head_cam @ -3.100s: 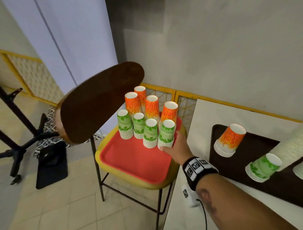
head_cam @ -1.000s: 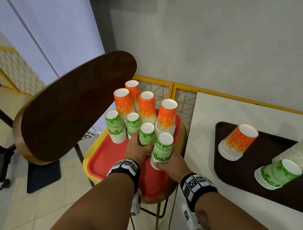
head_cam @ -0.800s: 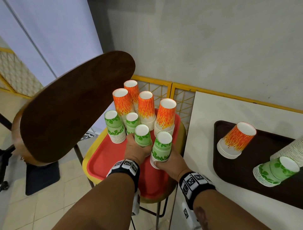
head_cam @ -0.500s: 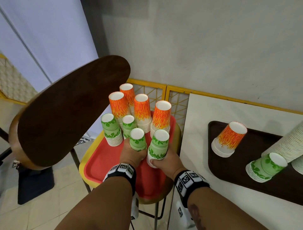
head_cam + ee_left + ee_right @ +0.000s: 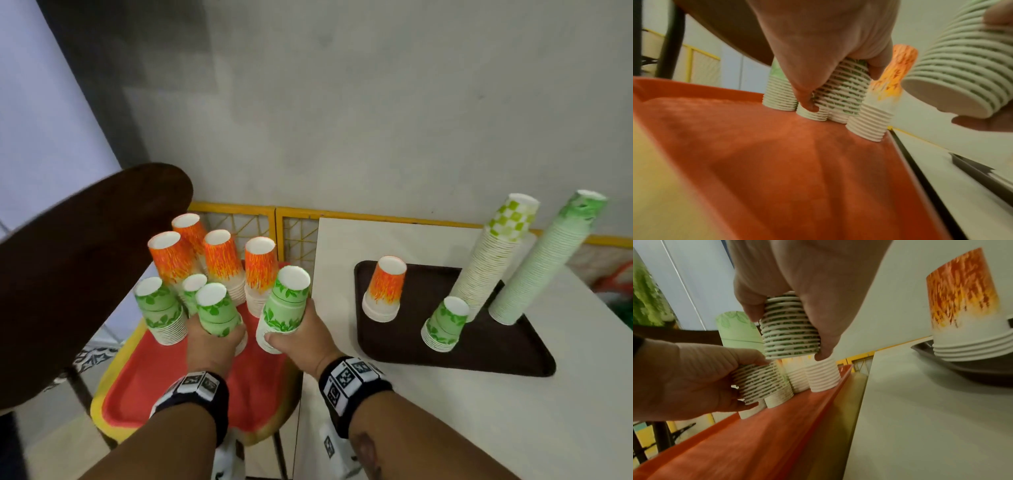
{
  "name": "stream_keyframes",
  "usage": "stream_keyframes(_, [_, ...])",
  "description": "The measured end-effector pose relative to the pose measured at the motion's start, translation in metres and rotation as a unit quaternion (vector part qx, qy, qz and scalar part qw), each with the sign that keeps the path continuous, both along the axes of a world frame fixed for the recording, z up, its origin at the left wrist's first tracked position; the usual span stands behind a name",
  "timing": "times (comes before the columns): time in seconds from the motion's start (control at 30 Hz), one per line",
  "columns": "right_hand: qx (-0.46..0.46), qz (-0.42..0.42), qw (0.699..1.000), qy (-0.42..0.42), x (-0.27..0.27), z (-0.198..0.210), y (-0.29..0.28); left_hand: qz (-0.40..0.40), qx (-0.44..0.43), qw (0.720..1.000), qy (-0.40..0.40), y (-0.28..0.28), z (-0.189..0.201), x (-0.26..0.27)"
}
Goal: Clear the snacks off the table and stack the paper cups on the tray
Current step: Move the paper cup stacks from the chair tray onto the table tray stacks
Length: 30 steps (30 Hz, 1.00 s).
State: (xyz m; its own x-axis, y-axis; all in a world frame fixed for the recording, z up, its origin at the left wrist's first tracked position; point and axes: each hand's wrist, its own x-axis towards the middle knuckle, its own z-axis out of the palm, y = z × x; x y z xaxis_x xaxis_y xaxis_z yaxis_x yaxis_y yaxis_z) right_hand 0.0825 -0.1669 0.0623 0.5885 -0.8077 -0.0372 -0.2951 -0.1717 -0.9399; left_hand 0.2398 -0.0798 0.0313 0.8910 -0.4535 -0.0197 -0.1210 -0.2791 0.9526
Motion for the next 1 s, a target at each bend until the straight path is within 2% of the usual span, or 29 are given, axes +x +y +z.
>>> stream_keyframes(0.23, [-0.056,-0.052,0.994,-0.084,-0.103,0.048,-0.039,-0.046,-0.087,0.995,-0.019,-0.048,0.060,-0.080])
stream_keyframes(0.33, [-0.092,-0.104,0.988,-0.072,-0.158,0.062,-0.068,-0.073,-0.124,0.989,-0.011,-0.075,0.077,-0.131])
stream_keyframes(0.5, [-0.125,-0.166,0.978,-0.033,-0.221,0.066,-0.120,-0.107,-0.121,0.987,-0.015,-0.123,0.093,-0.205])
stream_keyframes(0.6, [-0.138,-0.171,0.975,-0.004,-0.242,0.057,-0.144,-0.120,-0.120,0.985,-0.028,-0.145,0.105,-0.245])
stream_keyframes(0.73, [-0.134,-0.169,0.976,0.022,-0.254,0.035,-0.162,-0.117,-0.113,0.986,-0.034,-0.164,0.109,-0.272])
stream_keyframes(0.9, [-0.101,-0.151,0.981,0.061,-0.260,0.006,-0.166,-0.107,-0.110,0.987,-0.044,-0.170,0.108,-0.275])
stream_keyframes(1.0, [-0.043,-0.150,0.985,0.072,-0.267,-0.022,-0.167,-0.109,-0.118,0.985,-0.057,-0.174,0.111,-0.276])
